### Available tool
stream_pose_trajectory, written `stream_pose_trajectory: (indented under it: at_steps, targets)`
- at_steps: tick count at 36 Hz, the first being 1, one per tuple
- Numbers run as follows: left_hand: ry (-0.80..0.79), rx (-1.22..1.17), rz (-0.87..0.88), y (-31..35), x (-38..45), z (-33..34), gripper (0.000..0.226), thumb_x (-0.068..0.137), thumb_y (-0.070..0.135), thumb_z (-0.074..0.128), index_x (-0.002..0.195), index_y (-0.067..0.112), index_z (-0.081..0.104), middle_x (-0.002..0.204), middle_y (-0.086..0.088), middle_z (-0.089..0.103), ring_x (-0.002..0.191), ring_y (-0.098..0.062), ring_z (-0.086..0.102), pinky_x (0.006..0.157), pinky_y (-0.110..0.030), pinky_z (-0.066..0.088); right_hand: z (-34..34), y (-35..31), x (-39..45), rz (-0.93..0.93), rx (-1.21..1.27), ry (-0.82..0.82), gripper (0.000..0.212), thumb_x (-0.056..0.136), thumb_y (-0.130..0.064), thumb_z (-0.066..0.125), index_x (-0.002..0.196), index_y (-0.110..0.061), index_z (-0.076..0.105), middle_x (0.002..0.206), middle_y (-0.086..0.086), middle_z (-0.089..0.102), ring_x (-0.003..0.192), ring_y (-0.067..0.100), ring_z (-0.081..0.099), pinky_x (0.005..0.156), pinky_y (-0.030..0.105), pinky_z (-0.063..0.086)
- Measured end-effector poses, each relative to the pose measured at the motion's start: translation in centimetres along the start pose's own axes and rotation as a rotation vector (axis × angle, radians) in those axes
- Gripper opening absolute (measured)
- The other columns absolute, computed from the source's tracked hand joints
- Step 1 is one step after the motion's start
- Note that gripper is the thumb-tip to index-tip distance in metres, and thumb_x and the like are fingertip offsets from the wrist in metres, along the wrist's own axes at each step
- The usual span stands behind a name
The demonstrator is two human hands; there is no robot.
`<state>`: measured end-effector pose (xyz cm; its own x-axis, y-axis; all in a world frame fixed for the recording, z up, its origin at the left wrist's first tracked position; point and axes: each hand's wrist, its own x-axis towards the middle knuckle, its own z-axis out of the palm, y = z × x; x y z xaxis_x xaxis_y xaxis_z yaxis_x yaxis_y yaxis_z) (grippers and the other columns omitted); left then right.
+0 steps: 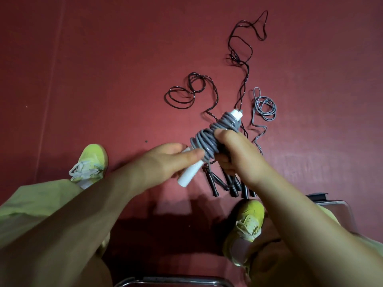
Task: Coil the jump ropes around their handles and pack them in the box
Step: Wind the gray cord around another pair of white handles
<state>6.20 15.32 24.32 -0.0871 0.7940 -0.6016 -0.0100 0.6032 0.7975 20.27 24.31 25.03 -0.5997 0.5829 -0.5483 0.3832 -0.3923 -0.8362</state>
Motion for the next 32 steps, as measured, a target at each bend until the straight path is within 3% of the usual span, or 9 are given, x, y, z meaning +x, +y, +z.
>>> stream_pose_trajectory:
  at_steps: [4, 8, 12, 15, 18, 22, 24, 27, 32]
  targets:
    - [-0.369, -0.48, -0.181, 0.3, -0.6, -0.3, 0.066, 0.068, 0.067, 0.057, 0.091, 0.007, 0.071, 0.081, -0.013, 0.069, 0.075, -0.029, 0.067, 0.065, -0.036, 0.056, 0.0, 0.3, -0.4, -0.079, 0.16, -0.09, 0.02, 0.056, -0.042, 0.052, 0.051, -0.029, 0.038, 0.048, -0.009, 0.026, 0.041, 0.007, 0.02, 0.045, 0.025, 0.011]
    - [-0.835, -0.795, -0.21, -0.7, -0.4, -0.3, 0.088, 0.072, 0.076, 0.051, 0.104, -0.005, 0.066, 0.088, -0.018, 0.07, 0.079, -0.029, 0.069, 0.085, -0.045, 0.051, -0.2, 0.5, -0.5, -0.129, 0.211, -0.163, 0.034, 0.057, -0.046, 0.051, 0.071, -0.017, 0.041, 0.049, -0.003, 0.03, 0.043, 0.01, 0.024, 0.044, 0.026, 0.014]
    - [-0.903, -0.892, -0.261, -0.7, -0.2, -0.3, 0.088, 0.079, 0.076, 0.036, 0.1, -0.006, 0.061, 0.068, -0.011, 0.062, 0.058, -0.023, 0.061, 0.076, -0.039, 0.054, -0.3, 0.6, 0.0, -0.087, 0.193, -0.233, 0.043, 0.062, -0.051, 0.048, 0.079, -0.012, 0.044, 0.049, -0.002, 0.037, 0.041, 0.01, 0.027, 0.041, 0.02, 0.022]
    - [-0.73, -0.824, -0.36, -0.3, -0.1, -0.2, 0.082, 0.076, 0.078, 0.034, 0.083, 0.002, 0.063, 0.06, -0.009, 0.054, 0.049, -0.022, 0.052, 0.062, -0.03, 0.052, -0.3, 0.9, 0.4, -0.036, 0.055, -0.167, 0.052, 0.066, -0.058, 0.045, 0.086, -0.011, 0.051, 0.054, 0.007, 0.035, 0.043, 0.014, 0.031, 0.044, 0.024, 0.028]
    - [-0.578, -0.59, -0.317, 0.4, -0.1, 0.1, 0.078, 0.081, 0.076, 0.029, 0.074, 0.005, 0.06, 0.054, -0.008, 0.047, 0.042, -0.021, 0.044, 0.058, -0.03, 0.045, -0.1, 1.1, 0.8, 0.073, -0.084, -0.099, 0.047, 0.071, -0.062, 0.042, 0.067, -0.017, 0.049, 0.048, 0.001, 0.038, 0.044, 0.015, 0.033, 0.045, 0.025, 0.028]
    - [-0.485, -0.331, -0.044, 3.3, -0.8, 0.4, 0.051, 0.105, 0.013, 0.008, 0.075, 0.005, 0.048, 0.039, -0.012, 0.042, 0.032, -0.013, 0.041, 0.038, -0.021, 0.028, 0.1, 1.1, 0.4, 0.222, -0.202, -0.027, 0.057, 0.078, -0.066, 0.039, 0.071, -0.012, 0.056, 0.052, -0.001, 0.044, 0.058, 0.019, 0.036, 0.053, 0.028, 0.028]
    - [-0.258, -0.435, -0.18, 2.2, 0.2, 1.2, 0.04, 0.104, 0.027, 0.023, 0.073, 0.011, 0.044, 0.061, -0.008, 0.041, 0.05, -0.006, 0.038, 0.041, -0.02, 0.033, -0.2, 0.9, 0.1, 0.213, -0.259, -0.042, 0.057, 0.089, -0.065, 0.038, 0.072, -0.012, 0.053, 0.059, 0.001, 0.04, 0.059, 0.018, 0.031, 0.053, 0.029, 0.025]
    - [-0.143, -0.239, -0.212, 0.0, -0.1, 1.0, 0.069, 0.077, 0.07, 0.038, 0.087, 0.004, 0.055, 0.069, -0.012, 0.05, 0.051, -0.019, 0.044, 0.048, -0.025, 0.037, -0.3, 0.7, 0.0, 0.178, -0.28, -0.092, 0.048, 0.095, -0.062, 0.031, 0.066, -0.024, 0.033, 0.055, -0.003, 0.028, 0.05, 0.014, 0.019, 0.049, 0.029, 0.016]
    - [-0.074, -0.082, -0.175, 0.0, 0.1, 1.2, 0.066, 0.09, 0.064, 0.031, 0.075, 0.005, 0.057, 0.061, -0.013, 0.052, 0.047, -0.02, 0.047, 0.046, -0.025, 0.04, -0.3, 0.5, 0.0, 0.178, -0.317, -0.109, 0.047, 0.098, -0.058, 0.026, 0.071, -0.02, 0.035, 0.057, -0.002, 0.025, 0.05, 0.013, 0.017, 0.048, 0.029, 0.014]
